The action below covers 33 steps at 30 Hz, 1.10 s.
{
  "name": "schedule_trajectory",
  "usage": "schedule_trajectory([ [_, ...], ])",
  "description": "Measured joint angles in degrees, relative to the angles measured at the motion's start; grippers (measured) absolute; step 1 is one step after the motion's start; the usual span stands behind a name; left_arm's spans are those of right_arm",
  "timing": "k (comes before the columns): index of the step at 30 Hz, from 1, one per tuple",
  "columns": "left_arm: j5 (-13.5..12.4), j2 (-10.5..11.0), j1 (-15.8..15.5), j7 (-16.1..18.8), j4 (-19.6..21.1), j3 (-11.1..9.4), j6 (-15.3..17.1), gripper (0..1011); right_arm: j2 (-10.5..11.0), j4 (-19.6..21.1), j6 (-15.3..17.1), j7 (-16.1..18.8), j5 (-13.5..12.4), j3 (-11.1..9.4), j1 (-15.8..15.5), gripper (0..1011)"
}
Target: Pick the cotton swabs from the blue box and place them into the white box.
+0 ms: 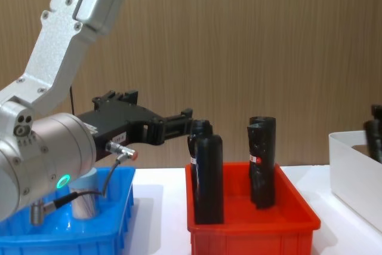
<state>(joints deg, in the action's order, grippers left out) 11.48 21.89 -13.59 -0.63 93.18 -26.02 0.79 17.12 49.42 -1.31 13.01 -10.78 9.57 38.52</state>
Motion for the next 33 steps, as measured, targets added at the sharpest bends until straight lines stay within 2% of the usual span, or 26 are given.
schedule_trajectory([
  [33, 0.0, 0.0, 0.0, 0.0, 0.0, 0.0, 0.0, 1004, -0.1, 0.1, -0.2, 0.8, 0.6, 0.2, 0.1, 1002],
])
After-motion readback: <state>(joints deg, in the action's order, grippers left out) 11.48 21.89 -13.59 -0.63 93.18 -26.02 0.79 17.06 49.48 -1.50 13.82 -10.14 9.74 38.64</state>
